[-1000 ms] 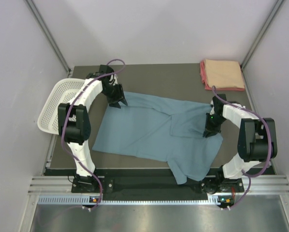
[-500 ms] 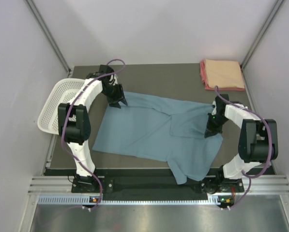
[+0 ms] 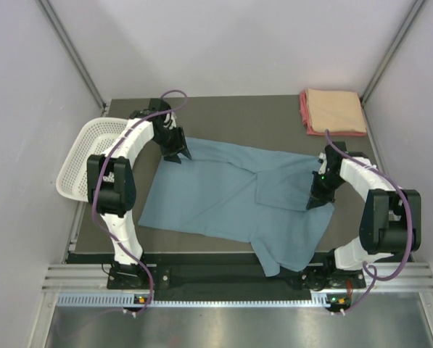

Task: Fold and stack the t-shirts
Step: Fold the tshirt

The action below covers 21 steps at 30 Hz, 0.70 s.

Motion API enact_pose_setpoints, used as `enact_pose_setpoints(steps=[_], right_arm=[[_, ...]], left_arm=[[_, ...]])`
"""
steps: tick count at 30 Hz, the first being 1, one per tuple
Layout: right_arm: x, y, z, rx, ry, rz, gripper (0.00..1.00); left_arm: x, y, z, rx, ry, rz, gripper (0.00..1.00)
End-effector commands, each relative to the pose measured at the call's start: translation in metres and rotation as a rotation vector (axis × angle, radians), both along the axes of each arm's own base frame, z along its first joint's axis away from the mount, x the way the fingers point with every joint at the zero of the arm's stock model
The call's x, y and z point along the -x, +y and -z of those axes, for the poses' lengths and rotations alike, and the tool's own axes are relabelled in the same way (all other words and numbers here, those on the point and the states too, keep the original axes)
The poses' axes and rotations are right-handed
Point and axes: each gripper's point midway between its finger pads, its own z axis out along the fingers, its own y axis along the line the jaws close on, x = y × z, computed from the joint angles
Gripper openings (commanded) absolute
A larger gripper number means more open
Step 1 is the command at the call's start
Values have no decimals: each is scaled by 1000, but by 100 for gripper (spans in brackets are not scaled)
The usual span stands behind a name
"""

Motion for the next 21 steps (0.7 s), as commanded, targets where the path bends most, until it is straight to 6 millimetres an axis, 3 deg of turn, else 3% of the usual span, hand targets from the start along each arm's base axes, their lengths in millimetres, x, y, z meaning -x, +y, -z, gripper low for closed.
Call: enact_pose_setpoints(steps=[1,11,14,18,21], right_arm=[[2,10,-14,-74,-18,6,0],[25,15,2,-103,69,8,0],[27,19,5,-125,85,12,6],[-2,5,-6,-73,2,41,16],[-43,-16,-23,-56,-101,123,33]], left_arm=[[-6,-1,-13,24,-45,-7,50],[-7,-2,-11,24,-44,-5,50],[-8,-1,-11,21,-46,-6,50],[-11,0,-14,14,-52,-11,50],[-14,0,-15,11,-59,-14,50]])
